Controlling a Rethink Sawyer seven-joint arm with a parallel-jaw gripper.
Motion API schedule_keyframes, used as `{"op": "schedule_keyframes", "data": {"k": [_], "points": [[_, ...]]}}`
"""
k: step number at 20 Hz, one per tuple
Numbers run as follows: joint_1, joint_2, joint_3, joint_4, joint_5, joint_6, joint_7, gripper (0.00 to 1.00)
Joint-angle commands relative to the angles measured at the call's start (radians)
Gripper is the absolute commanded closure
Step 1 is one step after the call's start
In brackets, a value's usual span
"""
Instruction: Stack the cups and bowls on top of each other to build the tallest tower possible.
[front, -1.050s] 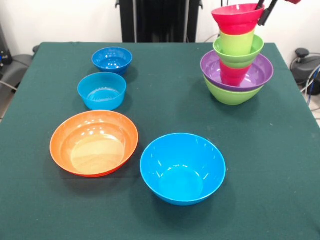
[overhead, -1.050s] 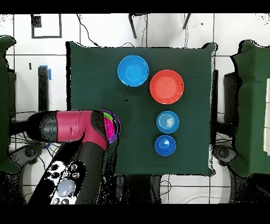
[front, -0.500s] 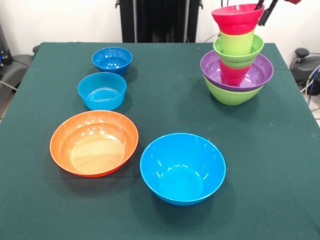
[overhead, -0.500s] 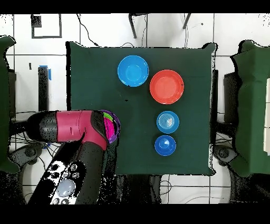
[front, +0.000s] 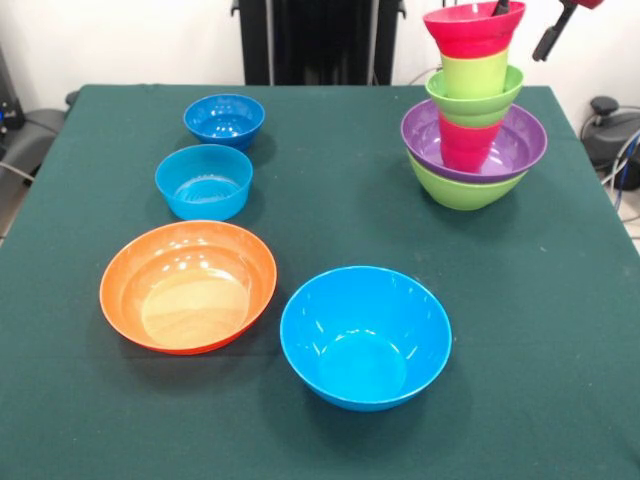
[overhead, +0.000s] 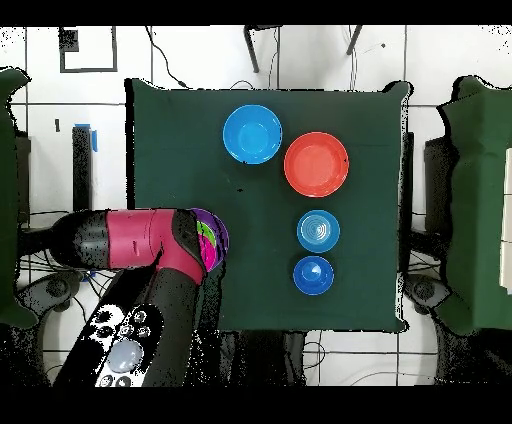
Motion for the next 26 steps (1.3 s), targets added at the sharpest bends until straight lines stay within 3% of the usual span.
{"op": "schedule_keyframes", "data": {"k": [1,9,18,26], "points": [[-0.005,0.006,0.063,0.048,-0.037,-0.042,0.077,0.00],[-0.006,0.005,0.063,0.043,-0.043,-0.038,0.067,0.00],[-0.012,-0.061,0.053,0.037,-0.048,0.066,0.024,0.00],[-0.022,-0.085,0.056,0.034,-0.057,0.097,0.005,0.00]]}}
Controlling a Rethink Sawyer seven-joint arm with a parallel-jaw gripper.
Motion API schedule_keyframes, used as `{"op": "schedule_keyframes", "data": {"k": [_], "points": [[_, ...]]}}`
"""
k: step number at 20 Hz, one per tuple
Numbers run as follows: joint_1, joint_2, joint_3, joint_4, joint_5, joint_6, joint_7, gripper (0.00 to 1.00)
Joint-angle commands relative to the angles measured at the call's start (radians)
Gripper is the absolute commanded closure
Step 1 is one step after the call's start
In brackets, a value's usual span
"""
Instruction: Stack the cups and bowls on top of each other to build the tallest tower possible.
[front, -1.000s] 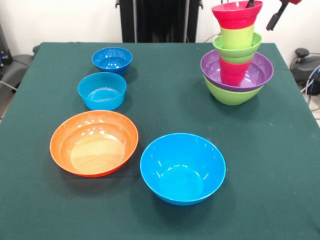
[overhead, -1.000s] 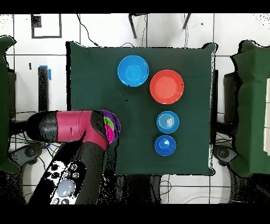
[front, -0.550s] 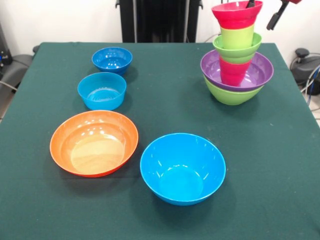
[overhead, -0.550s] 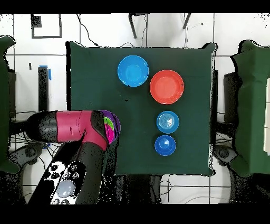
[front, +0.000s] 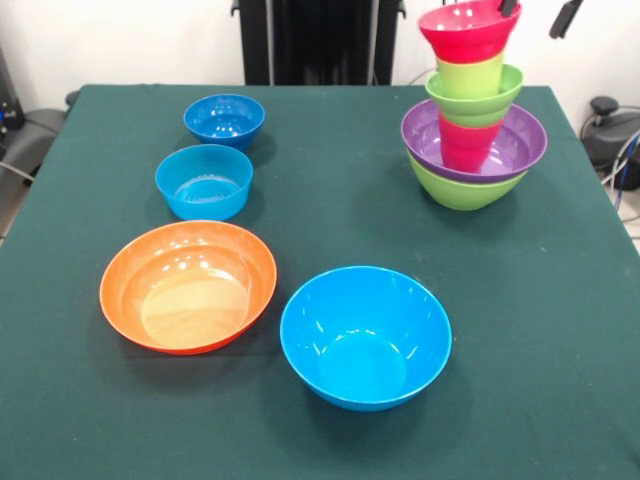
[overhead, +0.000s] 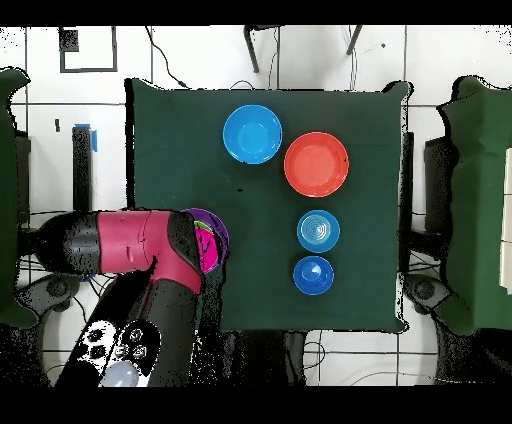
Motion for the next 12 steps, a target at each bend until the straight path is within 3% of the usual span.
{"op": "schedule_keyframes", "data": {"k": [1,12], "points": [[-0.023,-0.024,0.057,0.033,-0.059,0.095,0.003,0.00],[-0.038,-0.050,0.064,0.032,-0.069,0.124,-0.017,0.00]]}}
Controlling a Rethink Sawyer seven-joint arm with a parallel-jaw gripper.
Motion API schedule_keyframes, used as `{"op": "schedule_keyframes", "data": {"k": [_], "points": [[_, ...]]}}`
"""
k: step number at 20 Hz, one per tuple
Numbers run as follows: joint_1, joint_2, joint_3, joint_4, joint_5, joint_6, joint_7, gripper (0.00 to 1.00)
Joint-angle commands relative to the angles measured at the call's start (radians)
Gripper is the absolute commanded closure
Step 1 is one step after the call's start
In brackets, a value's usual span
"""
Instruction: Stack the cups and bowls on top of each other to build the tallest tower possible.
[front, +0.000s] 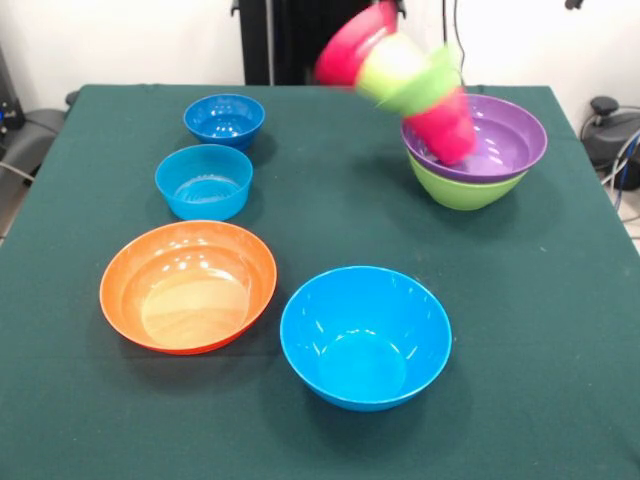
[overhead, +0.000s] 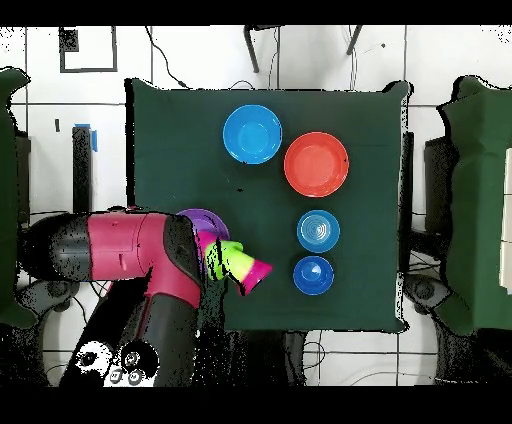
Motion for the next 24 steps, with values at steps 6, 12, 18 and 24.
{"op": "schedule_keyframes", "data": {"k": [6,12,18,24], "points": [[-0.041,0.012,0.075,0.035,-0.067,0.084,-0.016,0.00],[-0.062,-0.019,0.086,0.008,-0.065,0.150,-0.056,0.00],[-0.110,-0.025,0.113,-0.026,-0.070,0.154,-0.106,0.00],[-0.145,-0.024,0.134,0.012,-0.083,0.071,-0.119,0.00]]}}
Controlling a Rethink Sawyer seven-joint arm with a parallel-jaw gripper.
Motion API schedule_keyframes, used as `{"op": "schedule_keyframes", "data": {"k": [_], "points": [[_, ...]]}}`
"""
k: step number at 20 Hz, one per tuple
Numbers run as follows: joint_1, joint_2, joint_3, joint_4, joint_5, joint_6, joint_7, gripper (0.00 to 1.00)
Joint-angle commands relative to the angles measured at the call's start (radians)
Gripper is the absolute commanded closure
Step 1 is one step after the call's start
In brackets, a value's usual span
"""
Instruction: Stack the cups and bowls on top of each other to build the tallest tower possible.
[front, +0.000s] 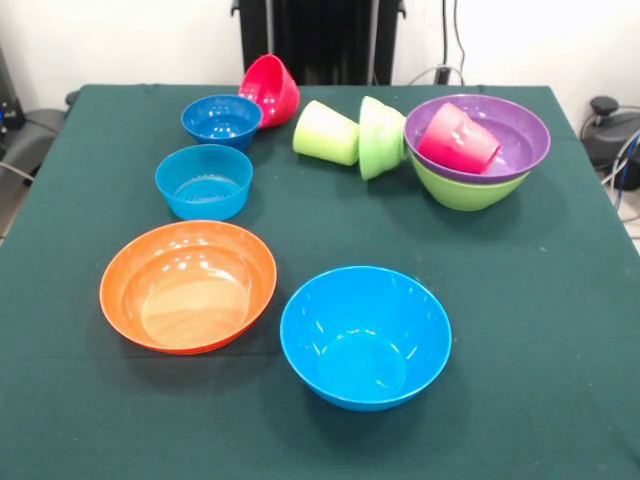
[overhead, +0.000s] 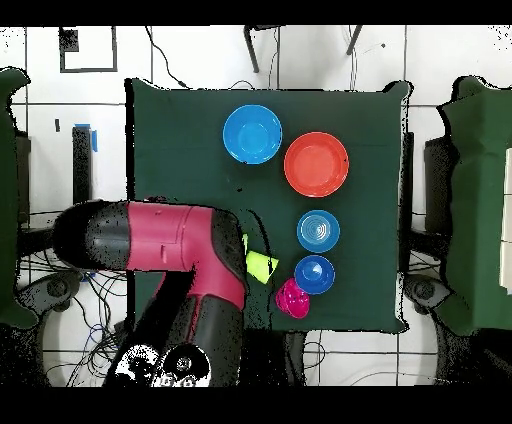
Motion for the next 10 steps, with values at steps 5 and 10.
{"op": "schedule_keyframes", "data": {"k": [5,10], "points": [[-0.050,0.018,0.137,0.069,-0.083,-0.101,-0.095,0.00],[-0.062,0.043,0.156,0.119,-0.094,-0.216,-0.080,0.00]]}}
